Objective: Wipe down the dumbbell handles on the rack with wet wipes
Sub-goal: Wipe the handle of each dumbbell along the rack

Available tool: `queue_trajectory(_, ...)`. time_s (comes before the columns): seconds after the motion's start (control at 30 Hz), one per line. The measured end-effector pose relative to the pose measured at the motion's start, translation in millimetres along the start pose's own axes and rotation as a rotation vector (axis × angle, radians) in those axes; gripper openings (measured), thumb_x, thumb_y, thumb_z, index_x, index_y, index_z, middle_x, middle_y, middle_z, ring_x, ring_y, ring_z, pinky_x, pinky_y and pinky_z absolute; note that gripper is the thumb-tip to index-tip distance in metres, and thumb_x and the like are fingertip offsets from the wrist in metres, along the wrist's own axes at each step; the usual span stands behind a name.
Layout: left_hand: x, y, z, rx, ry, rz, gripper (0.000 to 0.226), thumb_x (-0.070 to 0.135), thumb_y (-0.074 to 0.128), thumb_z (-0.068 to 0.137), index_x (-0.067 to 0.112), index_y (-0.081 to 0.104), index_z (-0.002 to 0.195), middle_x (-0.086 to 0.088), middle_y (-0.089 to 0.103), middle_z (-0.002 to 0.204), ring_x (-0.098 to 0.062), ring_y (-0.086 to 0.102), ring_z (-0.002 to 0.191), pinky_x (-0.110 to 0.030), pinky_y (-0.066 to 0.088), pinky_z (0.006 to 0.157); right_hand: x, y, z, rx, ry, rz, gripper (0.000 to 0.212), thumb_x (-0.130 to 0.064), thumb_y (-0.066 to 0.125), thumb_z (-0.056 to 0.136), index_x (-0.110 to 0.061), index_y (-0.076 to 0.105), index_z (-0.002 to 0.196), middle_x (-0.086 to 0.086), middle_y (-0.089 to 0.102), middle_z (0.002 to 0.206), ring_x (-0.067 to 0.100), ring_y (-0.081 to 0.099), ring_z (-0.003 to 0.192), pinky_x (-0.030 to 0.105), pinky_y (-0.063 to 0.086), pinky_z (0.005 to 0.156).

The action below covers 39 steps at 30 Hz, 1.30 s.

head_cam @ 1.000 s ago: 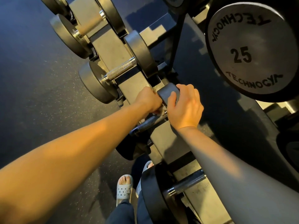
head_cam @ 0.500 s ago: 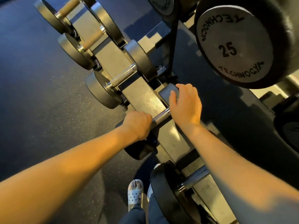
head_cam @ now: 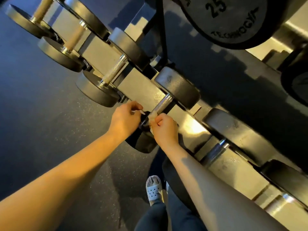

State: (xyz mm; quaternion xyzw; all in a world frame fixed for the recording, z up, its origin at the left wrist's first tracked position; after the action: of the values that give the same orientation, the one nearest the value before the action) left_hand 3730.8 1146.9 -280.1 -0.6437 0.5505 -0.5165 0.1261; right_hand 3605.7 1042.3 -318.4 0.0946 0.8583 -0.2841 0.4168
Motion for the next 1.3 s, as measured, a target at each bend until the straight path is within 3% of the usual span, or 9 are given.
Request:
queue_trajectory(0.1,-9.7,0.4,-12.7,0.176,-0.034,-0.088,0.019,0.019,0.051,0.105,0.020,0.067,0.116,0.011,0.059,0.090,0.010,0.051,0.067,-0.004,0.038,0.061,18.5,-27.3,9.2,0.168,0.186,0.248,0.022,-0.007,0.061,0.097,-0.016,0.061,0.076,0.004,0.066,0.079,0.016,0.064,0.074,0.022,0.050,0.061)
queue_trajectory(0.3,-13.1,6.5,-22.9,0.313,-0.071,-0.076,0.034,0.023,0.038,0.107,0.021,0.070,0.118,0.017,0.058,0.098,0.001,0.052,0.081,-0.017,0.038,0.073,18.2,-21.3,24.9,0.258,0.379,0.710,0.016,-0.019,0.061,0.100,-0.006,0.069,0.095,0.008,0.071,0.091,0.022,0.069,0.087,0.035,0.060,0.082)
queue_trajectory(0.43,-9.3,6.0,-25.4,0.323,-0.040,0.003,0.036,0.019,0.037,0.105,0.011,0.073,0.107,0.000,0.069,0.104,-0.007,0.052,0.089,-0.024,0.037,0.079,23.0,-17.8,24.3,0.300,0.308,0.607,0.024,-0.023,0.056,0.104,-0.004,0.068,0.095,0.007,0.069,0.085,0.014,0.064,0.072,0.028,0.057,0.068)
queue_trajectory(0.57,-10.7,8.5,-23.4,0.284,-0.015,0.022,0.036,0.020,0.038,0.101,0.014,0.074,0.103,-0.003,0.070,0.108,-0.016,0.059,0.100,-0.029,0.044,0.086,17.5,4.5,9.1,-0.068,0.259,0.420,0.018,-0.020,0.057,0.103,-0.011,0.066,0.091,-0.001,0.061,0.081,0.006,0.055,0.070,0.020,0.046,0.064)
queue_trajectory(0.7,-14.8,12.0,-21.1,0.245,-0.025,0.059,0.036,0.023,0.037,0.100,0.019,0.072,0.105,0.002,0.067,0.112,-0.016,0.054,0.111,-0.026,0.036,0.091,5.9,16.2,3.4,-0.232,0.107,-0.066,0.035,-0.019,0.058,0.100,-0.011,0.054,0.067,0.003,0.053,0.064,0.014,0.051,0.061,0.043,0.052,0.065)
queue_trajectory(0.87,-20.0,13.1,-18.0,0.234,-0.056,0.087,0.030,0.022,0.042,0.102,0.017,0.071,0.104,0.003,0.066,0.114,-0.017,0.052,0.114,-0.027,0.035,0.093,17.1,-16.4,15.4,0.096,0.237,0.443,0.022,-0.021,0.066,0.099,-0.007,0.072,0.082,0.001,0.067,0.070,0.007,0.061,0.067,0.024,0.053,0.066)
queue_trajectory(0.97,-18.8,12.7,-19.4,0.249,-0.056,0.092,0.028,0.020,0.044,0.103,0.015,0.071,0.105,0.000,0.067,0.112,-0.018,0.053,0.113,-0.027,0.035,0.093,33.8,1.2,6.2,0.224,0.353,0.738,0.012,-0.014,0.071,0.095,-0.010,0.068,0.105,0.003,0.075,0.095,0.014,0.073,0.088,0.032,0.062,0.081)
queue_trajectory(1.17,-13.7,14.8,-19.6,0.204,0.001,0.169,0.042,0.027,0.037,0.099,0.014,0.076,0.108,-0.002,0.070,0.118,-0.018,0.055,0.115,-0.025,0.036,0.096,32.0,8.5,7.4,0.141,0.256,0.307,0.008,-0.011,0.068,0.095,-0.011,0.072,0.088,0.004,0.072,0.083,0.017,0.072,0.079,0.043,0.063,0.077)
queue_trajectory(1.3,1.7,19.2,-19.1,0.105,0.182,0.281,0.055,0.036,0.029,0.097,0.015,0.078,0.109,-0.003,0.073,0.113,-0.019,0.060,0.111,-0.033,0.044,0.102,35.6,-27.0,30.4,0.458,0.505,0.956,0.013,-0.004,0.062,0.098,-0.003,0.072,0.092,0.014,0.075,0.092,0.023,0.074,0.086,0.034,0.063,0.076)
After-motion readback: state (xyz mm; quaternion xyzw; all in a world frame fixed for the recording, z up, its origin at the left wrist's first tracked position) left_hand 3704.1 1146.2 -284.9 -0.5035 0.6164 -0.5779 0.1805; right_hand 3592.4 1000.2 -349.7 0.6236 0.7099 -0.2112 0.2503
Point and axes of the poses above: each hand's wrist, its own z-axis towards the middle knuckle, its own y-axis out of the palm, x = y × z, the point moved 8 cm from there along z, towards the middle knuckle
